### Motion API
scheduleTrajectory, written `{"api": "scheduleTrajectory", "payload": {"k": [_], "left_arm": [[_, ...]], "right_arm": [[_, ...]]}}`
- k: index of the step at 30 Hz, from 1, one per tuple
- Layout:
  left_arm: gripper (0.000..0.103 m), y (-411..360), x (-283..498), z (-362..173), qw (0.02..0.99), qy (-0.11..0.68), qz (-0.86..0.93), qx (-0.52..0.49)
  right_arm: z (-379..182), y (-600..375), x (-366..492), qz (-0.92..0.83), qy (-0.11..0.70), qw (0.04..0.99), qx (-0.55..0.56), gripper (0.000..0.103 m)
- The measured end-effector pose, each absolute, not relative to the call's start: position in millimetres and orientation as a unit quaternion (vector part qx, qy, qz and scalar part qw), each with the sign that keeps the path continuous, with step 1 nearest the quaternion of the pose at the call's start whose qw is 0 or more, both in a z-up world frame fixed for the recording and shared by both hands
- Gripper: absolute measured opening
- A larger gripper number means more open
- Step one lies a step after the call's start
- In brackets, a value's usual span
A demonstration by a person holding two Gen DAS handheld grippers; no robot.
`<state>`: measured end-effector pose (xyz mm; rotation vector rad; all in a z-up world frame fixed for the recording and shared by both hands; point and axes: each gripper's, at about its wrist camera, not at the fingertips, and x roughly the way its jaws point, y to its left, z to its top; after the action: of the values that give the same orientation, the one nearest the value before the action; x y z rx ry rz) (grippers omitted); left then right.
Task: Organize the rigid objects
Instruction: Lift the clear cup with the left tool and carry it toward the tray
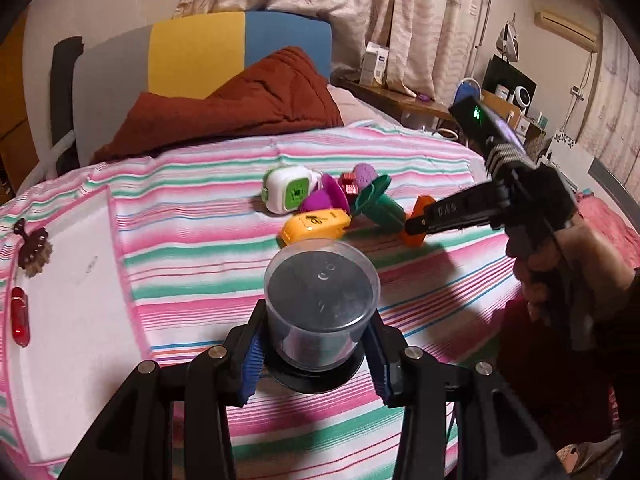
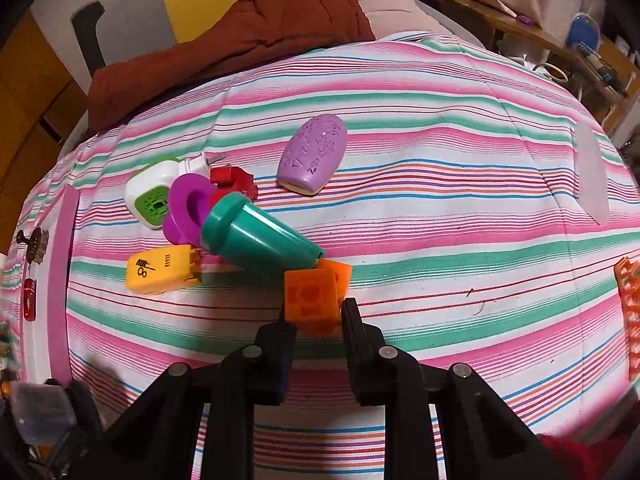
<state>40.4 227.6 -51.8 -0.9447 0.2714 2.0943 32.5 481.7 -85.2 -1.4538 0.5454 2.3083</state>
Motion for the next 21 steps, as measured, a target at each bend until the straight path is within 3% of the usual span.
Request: {"api": "scheduleTrajectory", "payload": {"k": [21], "left_arm": [[0.044,167,19,-23,0.336,0.073,0.859,-0.379]], "right_arm": [[-85,477,31,0.817,0.178,0.185,-0.517,0.022]]}}
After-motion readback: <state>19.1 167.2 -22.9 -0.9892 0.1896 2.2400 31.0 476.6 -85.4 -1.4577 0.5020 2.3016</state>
